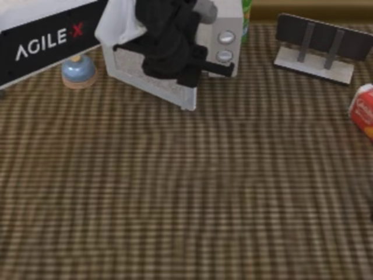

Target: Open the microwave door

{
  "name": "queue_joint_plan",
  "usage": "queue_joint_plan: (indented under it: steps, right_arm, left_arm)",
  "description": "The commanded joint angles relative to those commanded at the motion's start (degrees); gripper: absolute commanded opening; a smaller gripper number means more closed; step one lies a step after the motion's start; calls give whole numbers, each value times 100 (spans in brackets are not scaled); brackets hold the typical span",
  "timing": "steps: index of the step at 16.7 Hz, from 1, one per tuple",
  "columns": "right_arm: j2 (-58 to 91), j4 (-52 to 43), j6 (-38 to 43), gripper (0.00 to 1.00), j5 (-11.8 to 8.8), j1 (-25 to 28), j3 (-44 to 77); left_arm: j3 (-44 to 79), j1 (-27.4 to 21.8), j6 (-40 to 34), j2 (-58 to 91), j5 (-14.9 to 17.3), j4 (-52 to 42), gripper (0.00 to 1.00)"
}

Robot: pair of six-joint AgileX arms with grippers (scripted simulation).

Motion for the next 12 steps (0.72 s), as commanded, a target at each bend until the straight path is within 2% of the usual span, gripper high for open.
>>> queue_joint_plan:
  steps: [7,12]
  right_arm:
    - [0,0,0,100,0,0,0]
    - [0,0,0,100,0,0,0]
  left_arm:
    - [0,0,0,0,0,0,0]
    - [-287,58,292,-199,193,109,0]
